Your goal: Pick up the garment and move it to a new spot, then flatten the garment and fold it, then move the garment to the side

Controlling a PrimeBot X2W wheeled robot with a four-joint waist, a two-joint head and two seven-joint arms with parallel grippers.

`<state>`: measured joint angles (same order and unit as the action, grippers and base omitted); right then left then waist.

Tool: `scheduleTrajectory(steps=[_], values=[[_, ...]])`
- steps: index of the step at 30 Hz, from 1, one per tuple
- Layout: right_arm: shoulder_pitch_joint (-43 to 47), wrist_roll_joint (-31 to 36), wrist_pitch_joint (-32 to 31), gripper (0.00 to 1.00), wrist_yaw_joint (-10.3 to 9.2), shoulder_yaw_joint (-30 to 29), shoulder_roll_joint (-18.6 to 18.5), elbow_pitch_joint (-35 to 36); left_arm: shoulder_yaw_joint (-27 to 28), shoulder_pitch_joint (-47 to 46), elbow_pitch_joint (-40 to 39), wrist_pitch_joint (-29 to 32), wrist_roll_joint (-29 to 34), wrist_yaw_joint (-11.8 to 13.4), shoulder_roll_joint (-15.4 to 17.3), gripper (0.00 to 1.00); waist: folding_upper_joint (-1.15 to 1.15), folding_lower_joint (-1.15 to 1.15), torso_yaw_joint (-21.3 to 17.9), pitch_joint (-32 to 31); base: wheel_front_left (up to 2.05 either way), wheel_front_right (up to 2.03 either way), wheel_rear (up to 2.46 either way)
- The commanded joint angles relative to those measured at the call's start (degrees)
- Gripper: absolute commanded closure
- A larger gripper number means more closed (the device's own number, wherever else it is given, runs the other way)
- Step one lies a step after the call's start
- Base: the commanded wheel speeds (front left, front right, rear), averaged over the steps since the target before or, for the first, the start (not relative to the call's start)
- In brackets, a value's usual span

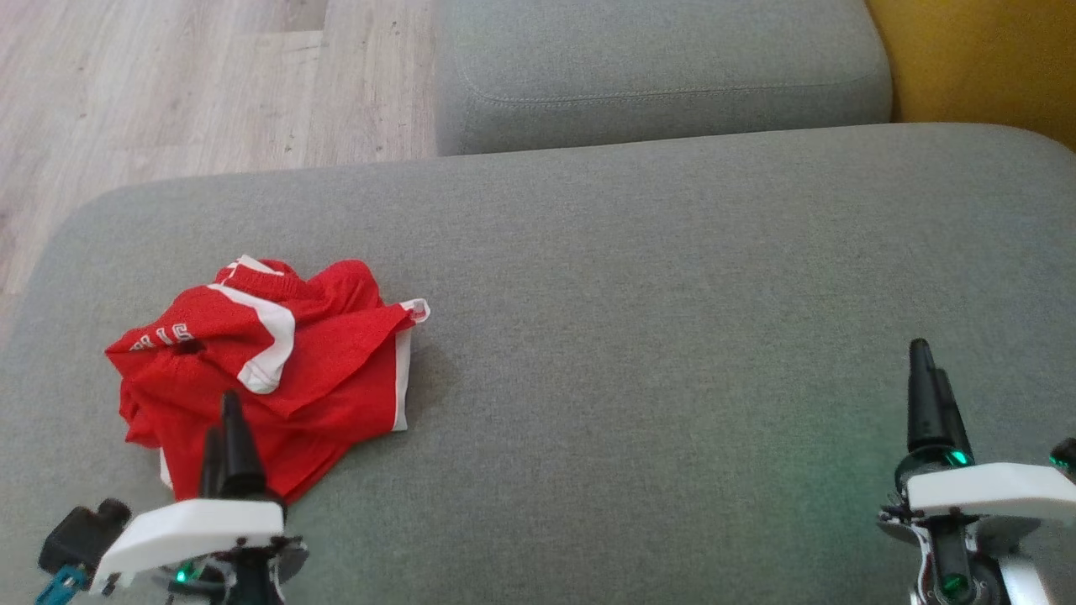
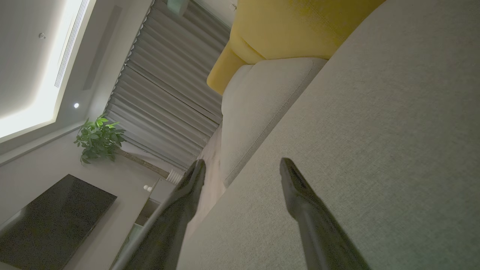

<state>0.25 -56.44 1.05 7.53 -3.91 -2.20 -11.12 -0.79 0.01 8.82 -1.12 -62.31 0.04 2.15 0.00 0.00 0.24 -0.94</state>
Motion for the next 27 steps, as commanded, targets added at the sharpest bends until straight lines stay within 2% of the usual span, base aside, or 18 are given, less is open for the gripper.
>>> scheduleTrajectory(steps=[1, 14, 24, 27], values=[[-2.3, 1.0, 0.6, 0.0, -0.02, 0.6, -0.4, 2.4, 0.4, -2.6, -2.4, -0.5, 0.9, 0.3, 0.4, 0.0, 0.0, 0.0, 0.0, 0.0, 0.0, 0.0, 0.0], [-2.1, 13.7, 2.8, 0.0, -0.02, 2.4, -0.4, 4.5, -4.0, -3.4, -4.2, -2.7, 14.1, 1.1, 0.8, 0.0, 0.0, 0.0, -0.2, 0.0, 0.0, 0.0, 0.0], [-1.7, 24.3, 4.5, 0.0, -0.02, 3.7, -0.5, 4.7, -10.0, -4.2, -3.6, -4.4, 24.3, 2.0, 3.3, 0.0, 0.0, 0.0, -0.3, -0.3, 0.0, 0.0, 0.0], [-1.7, 28.2, 5.2, 0.0, -0.02, 4.4, -0.5, 4.3, -12.6, -4.7, -3.3, -5.0, 27.9, 3.1, 4.2, 0.0, 0.0, 0.0, -0.5, -0.4, 0.0, 0.0, 0.0]])
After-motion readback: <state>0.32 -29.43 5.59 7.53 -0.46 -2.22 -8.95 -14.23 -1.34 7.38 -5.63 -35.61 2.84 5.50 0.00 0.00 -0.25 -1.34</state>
